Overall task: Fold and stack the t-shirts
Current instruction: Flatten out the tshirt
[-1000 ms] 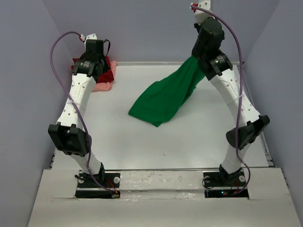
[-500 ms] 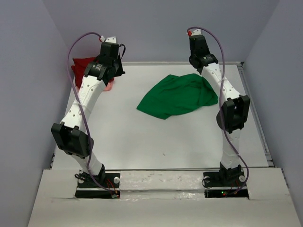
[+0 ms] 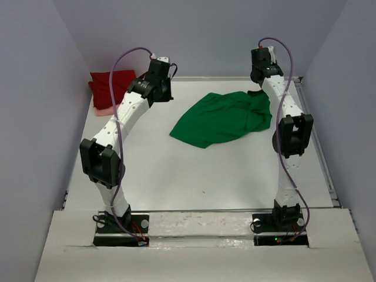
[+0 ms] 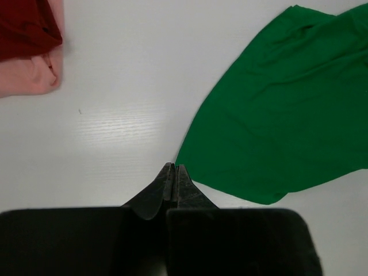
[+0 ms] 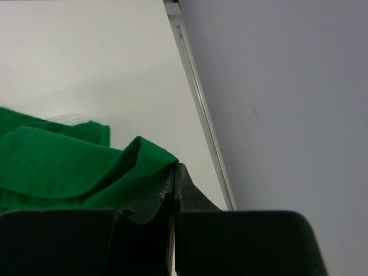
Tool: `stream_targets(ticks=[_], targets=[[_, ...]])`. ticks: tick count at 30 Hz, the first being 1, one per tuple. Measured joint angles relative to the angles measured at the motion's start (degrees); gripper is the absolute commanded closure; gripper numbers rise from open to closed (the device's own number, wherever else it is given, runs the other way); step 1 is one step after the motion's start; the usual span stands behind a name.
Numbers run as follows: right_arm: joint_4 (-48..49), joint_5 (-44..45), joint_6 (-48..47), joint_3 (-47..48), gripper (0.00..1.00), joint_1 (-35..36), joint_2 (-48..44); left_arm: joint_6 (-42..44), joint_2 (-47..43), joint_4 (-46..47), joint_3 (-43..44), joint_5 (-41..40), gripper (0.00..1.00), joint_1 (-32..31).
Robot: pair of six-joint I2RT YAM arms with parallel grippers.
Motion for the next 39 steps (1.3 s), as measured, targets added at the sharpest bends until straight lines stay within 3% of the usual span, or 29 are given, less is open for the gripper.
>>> stream_targets(ticks=[9, 17, 25, 31, 35, 39], targets=[[-6.25, -0.87, 7.58, 0.0, 1.0, -7.93, 0.0, 0.02, 6.99, 2.36, -0.24, 2.08, 0.97, -2.54], [-10.21, -0.85, 12.48, 0.55, 1.0, -8.61, -0.37, 1.09, 16.28, 2.89, 3.32, 3.04, 0.97, -7.04], [-12.41, 0.44, 15.8, 0.55, 1.0, -9.81, -4.0, 1.84, 21.88, 2.25, 10.91, 3.82, 0.97, -9.75], [-12.35, -0.63, 15.85, 0.52, 1.0, -10.12, -9.64, 3.72, 28.68, 1.81, 21.31, 5.11, 0.96, -9.49], [-11.93, -1.57, 15.8, 0.48, 1.0, -9.6, -11.65, 5.29, 36.94, 1.97, 30.6, 7.56, 0.96, -8.61], [-11.5, -2.78, 15.56, -0.35, 1.0, -8.72, -12.83, 6.99, 40.81, 2.86, 31.15, 13.03, 0.95, -7.61]])
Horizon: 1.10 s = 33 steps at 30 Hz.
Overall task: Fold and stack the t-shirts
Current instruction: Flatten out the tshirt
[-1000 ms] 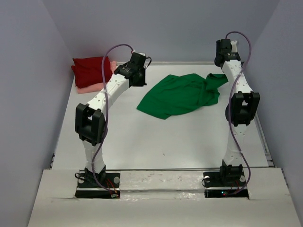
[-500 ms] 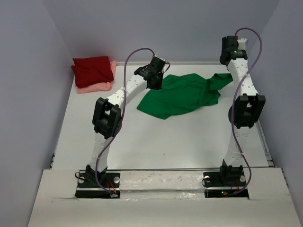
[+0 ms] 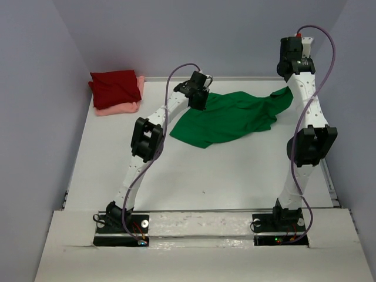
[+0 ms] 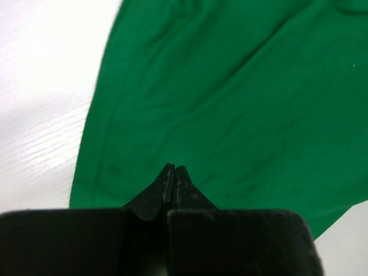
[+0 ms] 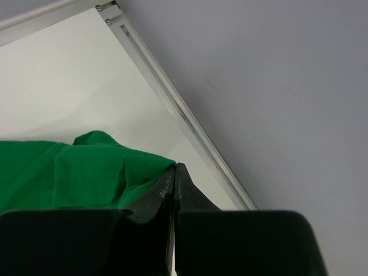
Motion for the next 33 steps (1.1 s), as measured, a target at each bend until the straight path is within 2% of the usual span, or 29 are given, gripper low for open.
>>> stream_targets(ticks=[6, 10, 20, 29, 33], targets=[[0.26, -1.2, -0.83, -0.11, 1.0, 1.03, -0.2, 2.58, 3.43, 1.97, -0.81, 6.97, 0.95, 1.07], [0.83, -1.86, -1.05, -0.11, 1.0, 1.49, -0.55, 2.47, 4.87, 2.45, -0.76, 9.66, 0.91, 1.57], [0.92, -2.8, -1.4, -0.85, 1.0, 3.8, -1.99, -2.12, 5.09, 3.85, -2.86, 13.62, 0.9, 2.58], [0.87, -3.08, -2.16, -0.85, 1.0, 7.39, -3.34, -11.1, -0.07, 6.99, -13.9, 12.09, 1.0, 3.67], [0.87, -3.26, -2.38, -0.85, 1.0, 7.89, -5.01, -15.08, -4.85, 8.98, -22.47, 12.9, 1.0, 4.0]])
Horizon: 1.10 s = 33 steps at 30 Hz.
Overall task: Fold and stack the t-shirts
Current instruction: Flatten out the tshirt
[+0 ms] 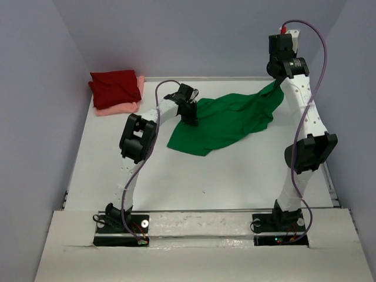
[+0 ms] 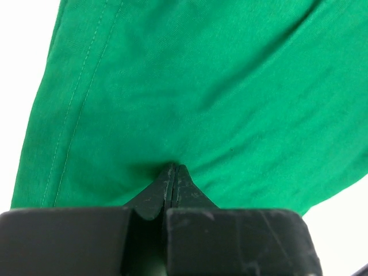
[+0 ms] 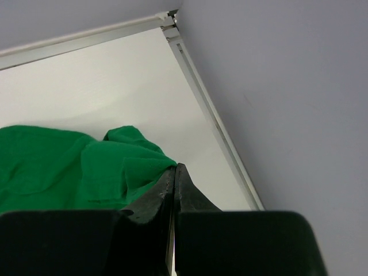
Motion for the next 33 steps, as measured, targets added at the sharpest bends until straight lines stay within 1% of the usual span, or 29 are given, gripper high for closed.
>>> stream_targets(ticks=[5, 7, 9, 10, 13, 15, 17, 19, 22, 25, 26, 29, 30, 31, 32, 33], targets=[[0.02, -0.04, -0.02, 0.0, 1.0, 0.31, -2.03, -5.18, -11.69, 4.85, -20.0, 0.24, 1.0, -0.15], [0.04, -0.04, -0.02, 0.02, 1.0, 0.37, -2.58, -7.19, -16.59, 7.08, -28.33, 0.68, 1.0, -0.61], [0.04, -0.09, -0.04, 0.0, 1.0, 0.55, -2.84, -8.81, -20.52, 8.76, -34.36, 1.05, 1.0, -1.22], [0.02, -0.09, -0.04, 0.0, 1.0, 0.63, -2.86, -9.75, -23.67, 10.19, -39.08, 1.22, 1.0, -1.79], [-0.04, -0.42, -0.04, 0.0, 1.0, 1.01, -2.86, -11.52, -29.11, 10.19, -46.34, 0.7, 1.0, -3.91], [-0.04, -0.59, -0.04, 0.0, 1.0, 1.16, -2.86, -11.69, -31.63, 8.0, -48.13, -2.01, 1.0, -6.16], [0.0, -0.61, -0.04, -0.09, 1.0, 1.49, -2.86, -11.69, -33.31, 5.66, -48.02, -5.6, 0.98, -8.17], [0.02, -0.63, -0.02, -0.76, 1.0, 1.68, -2.86, -11.63, -36.52, 1.53, -46.25, -11.89, 0.97, -10.51], [-0.13, -0.63, -0.02, -2.19, 1.0, 1.73, -2.84, -11.37, -40.57, -3.69, -39.85, -17.99, 0.96, -12.26], [-0.15, -0.81, -0.02, -2.58, 1.0, 1.73, -2.62, -10.43, -43.12, -7.67, -27.52, -24.15, 0.95, -12.37], [-0.13, -0.85, -0.02, -2.58, 1.0, 1.73, -2.56, -9.97, -43.19, -8.2, -23.23, -26.03, 0.92, -12.37], [-0.13, -0.9, -0.02, -2.56, 1.0, 1.73, -2.05, -7.93, -42.6, -10.01, -14.67, -29.59, 0.91, -11.65], [-0.13, -1.05, -0.02, -2.56, 1.0, 1.77, -1.68, -7.32, -41.92, -10.47, -12.76, -30.23, 0.78, -11.28], [-0.17, -1.09, -0.02, -2.56, 1.0, 1.79, -1.49, -6.6, -40.65, -11.82, -10.19, -30.34, 0.78, -10.75], [-0.22, -1.18, -0.02, -2.54, 1.0, 1.81, -1.29, -5.51, -39.01, -11.98, -8.15, -29.62, 0.7, -9.99], [-0.22, -1.38, -0.02, -2.54, 1.0, 1.86, -0.94, -4.94, -37.44, -11.96, -6.91, -28.46, 0.66, -9.18]])
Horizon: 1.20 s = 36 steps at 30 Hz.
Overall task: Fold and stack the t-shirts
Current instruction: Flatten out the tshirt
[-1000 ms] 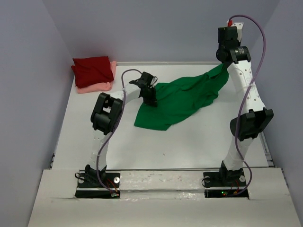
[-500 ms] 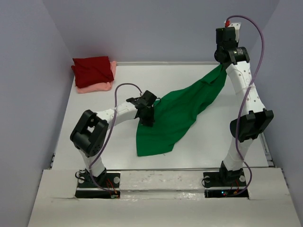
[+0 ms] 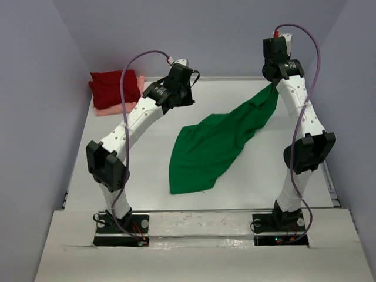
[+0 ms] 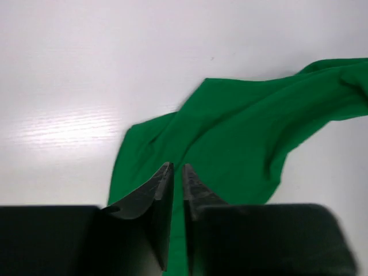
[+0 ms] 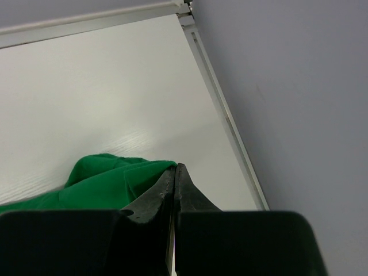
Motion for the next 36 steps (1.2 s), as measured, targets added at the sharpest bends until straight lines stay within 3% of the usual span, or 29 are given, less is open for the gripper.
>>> stream_targets(ticks=[2, 7, 14, 25, 31, 36], targets=[[-0.04, -0.2, -0.02, 0.0, 1.0, 0.15, 0.2, 1.01, 4.0, 0.52, 0.85, 2.67, 0.59, 2.49], [-0.02, -0.63, 0.0, 0.0, 1.0, 0.26, 0.24, 3.13, 17.14, 1.01, 0.79, 12.61, 0.59, 9.68], [-0.02, -1.25, -0.02, 0.09, 1.0, 0.72, 0.24, 5.68, 27.23, -0.74, 3.76, 18.78, 0.59, 17.11], [-0.02, -1.79, -0.02, 0.76, 1.0, 0.96, 0.28, 7.72, 28.57, 2.14, 4.13, 31.28, 0.59, 17.86], [0.0, -2.08, -0.02, 0.79, 1.0, 0.96, 0.28, 7.04, 28.39, 8.35, -5.11, 40.87, 0.58, 17.79], [0.0, -2.69, 0.0, 0.81, 1.0, 0.96, 0.28, 5.66, 27.43, 9.53, -10.12, 42.75, 0.58, 17.88]])
